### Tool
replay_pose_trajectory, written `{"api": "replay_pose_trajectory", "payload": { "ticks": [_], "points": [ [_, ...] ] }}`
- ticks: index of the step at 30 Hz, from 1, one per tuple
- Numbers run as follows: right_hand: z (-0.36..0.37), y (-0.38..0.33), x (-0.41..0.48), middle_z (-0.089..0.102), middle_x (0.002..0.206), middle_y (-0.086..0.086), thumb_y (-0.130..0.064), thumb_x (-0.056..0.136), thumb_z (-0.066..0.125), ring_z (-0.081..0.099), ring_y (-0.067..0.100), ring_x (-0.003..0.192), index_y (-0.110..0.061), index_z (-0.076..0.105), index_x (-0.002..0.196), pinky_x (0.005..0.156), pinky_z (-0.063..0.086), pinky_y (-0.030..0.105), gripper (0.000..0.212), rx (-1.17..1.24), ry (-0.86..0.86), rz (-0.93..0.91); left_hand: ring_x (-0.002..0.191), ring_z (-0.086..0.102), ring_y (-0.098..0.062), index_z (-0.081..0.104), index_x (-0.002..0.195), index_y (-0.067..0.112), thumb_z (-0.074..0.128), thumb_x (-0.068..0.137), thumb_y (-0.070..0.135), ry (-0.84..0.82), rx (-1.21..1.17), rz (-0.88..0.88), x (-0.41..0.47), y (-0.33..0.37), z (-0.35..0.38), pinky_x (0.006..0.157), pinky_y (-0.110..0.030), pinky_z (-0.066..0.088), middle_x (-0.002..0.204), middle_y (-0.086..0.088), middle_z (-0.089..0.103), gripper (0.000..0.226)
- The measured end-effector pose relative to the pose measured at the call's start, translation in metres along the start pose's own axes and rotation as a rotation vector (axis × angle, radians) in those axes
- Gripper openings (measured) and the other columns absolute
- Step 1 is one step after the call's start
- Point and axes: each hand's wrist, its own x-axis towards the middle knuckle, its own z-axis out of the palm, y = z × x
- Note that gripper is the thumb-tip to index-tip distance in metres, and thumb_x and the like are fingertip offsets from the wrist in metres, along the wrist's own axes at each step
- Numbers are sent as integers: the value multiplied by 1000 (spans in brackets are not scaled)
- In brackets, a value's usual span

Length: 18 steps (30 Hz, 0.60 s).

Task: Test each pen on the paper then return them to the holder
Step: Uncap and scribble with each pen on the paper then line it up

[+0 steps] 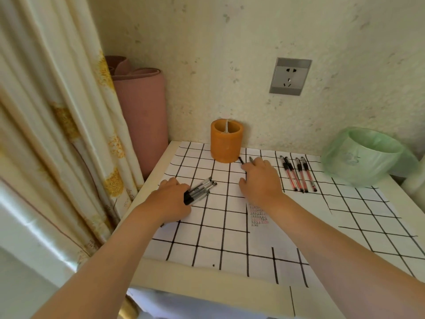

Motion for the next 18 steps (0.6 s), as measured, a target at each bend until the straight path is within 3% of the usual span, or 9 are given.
{"api": "replay_pose_trajectory", "payload": {
  "ticks": [4, 8, 11, 14, 18],
  "points": [
    [-2, -34, -14, 53, 119, -1, -18, 90, 59, 54, 19, 108, -24, 61, 127, 85, 51, 34, 37, 230, -159, -374, 106, 40, -17, 58, 117, 27, 60, 89, 29, 14, -51, 57, -5, -1, -2, 90, -34, 46, 107, 2, 42, 28],
    [9, -60, -21, 60, 101, 1, -15, 86, 65, 57, 22, 95, -21, 71, 106, 76, 50, 39, 22, 207, -164, -609, 106, 40, -17, 53, 102, 32, 65, 84, 33, -13, -57, 78, -8, 0, -2, 85, -32, 43, 106, 2, 42, 21],
    [8, -62, -23, 61, 97, 0, -26, 90, 64, 56, 21, 92, -21, 71, 102, 74, 43, 35, 15, 155, -88, -671, 109, 39, -17, 56, 109, 29, 71, 81, 38, -59, -47, 87, -10, -1, -3, 90, -35, 45, 107, 2, 42, 33],
    [1, -58, -24, 62, 99, -3, -29, 91, 63, 56, 18, 94, -22, 68, 101, 79, 44, 34, 13, 136, -126, -694, 112, 38, -16, 56, 122, 29, 74, 79, 43, -164, -5, 95, -13, -6, -9, 97, -38, 44, 114, 1, 42, 49],
    [-5, -55, -30, 66, 100, -2, -16, 91, 65, 57, 18, 95, -21, 70, 107, 84, 48, 35, 17, 219, -258, -693, 97, 57, -26, 65, 109, 13, 58, 94, 28, -153, -108, 108, -13, -9, -10, 80, -36, 49, 105, -11, 54, 22]
  ]
}}
